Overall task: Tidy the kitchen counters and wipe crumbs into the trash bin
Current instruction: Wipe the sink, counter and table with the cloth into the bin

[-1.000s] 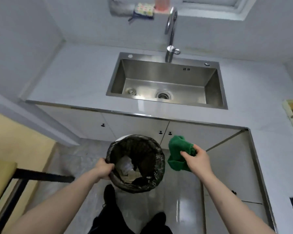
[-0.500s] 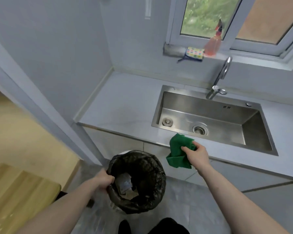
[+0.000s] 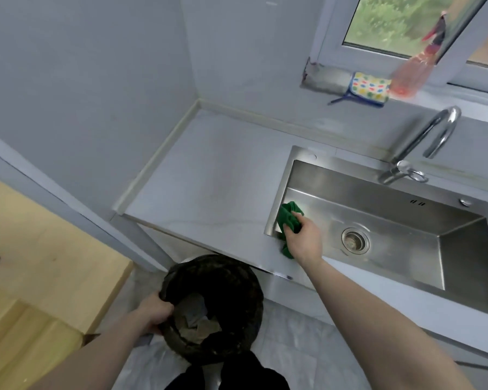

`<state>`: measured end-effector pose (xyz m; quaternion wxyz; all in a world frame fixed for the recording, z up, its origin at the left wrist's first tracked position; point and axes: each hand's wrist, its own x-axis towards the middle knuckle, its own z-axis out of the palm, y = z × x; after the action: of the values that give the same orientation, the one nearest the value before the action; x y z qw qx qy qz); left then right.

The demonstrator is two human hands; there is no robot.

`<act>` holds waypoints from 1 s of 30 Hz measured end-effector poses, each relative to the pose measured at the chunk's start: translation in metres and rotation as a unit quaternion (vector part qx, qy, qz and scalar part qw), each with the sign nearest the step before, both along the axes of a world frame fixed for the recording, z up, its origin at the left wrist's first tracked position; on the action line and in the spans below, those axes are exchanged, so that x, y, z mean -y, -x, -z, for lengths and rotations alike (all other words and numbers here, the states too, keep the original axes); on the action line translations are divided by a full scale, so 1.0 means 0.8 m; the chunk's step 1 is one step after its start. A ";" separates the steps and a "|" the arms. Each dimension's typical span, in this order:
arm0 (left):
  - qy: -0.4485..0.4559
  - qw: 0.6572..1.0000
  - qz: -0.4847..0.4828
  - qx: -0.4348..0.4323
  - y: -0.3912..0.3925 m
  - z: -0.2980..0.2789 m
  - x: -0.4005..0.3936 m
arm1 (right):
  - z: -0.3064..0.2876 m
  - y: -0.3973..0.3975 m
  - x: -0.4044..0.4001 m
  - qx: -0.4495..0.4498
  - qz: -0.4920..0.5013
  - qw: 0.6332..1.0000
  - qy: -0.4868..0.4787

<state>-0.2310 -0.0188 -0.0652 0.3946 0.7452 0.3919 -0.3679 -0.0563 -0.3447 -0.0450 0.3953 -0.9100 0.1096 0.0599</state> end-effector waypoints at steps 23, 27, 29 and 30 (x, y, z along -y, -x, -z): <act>0.102 0.993 0.033 -0.057 -0.071 0.031 -0.101 | 0.075 0.001 -0.077 -0.067 -0.216 0.926 0.302; 0.103 0.991 0.055 -0.062 -0.081 0.037 -0.120 | 0.076 -0.014 -0.103 -0.076 -0.169 0.946 0.266; 0.098 0.991 0.070 -0.065 -0.083 0.041 -0.128 | 0.080 -0.017 -0.117 -0.082 -0.152 0.946 0.274; 0.093 0.990 0.081 -0.063 -0.085 0.043 -0.132 | 0.082 -0.016 -0.122 -0.085 -0.154 0.943 0.283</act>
<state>-0.1627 0.0869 -0.0999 0.4058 0.7100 0.3185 -0.4794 -0.0437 -0.2471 -0.1104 0.0964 -0.9817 0.0143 0.1636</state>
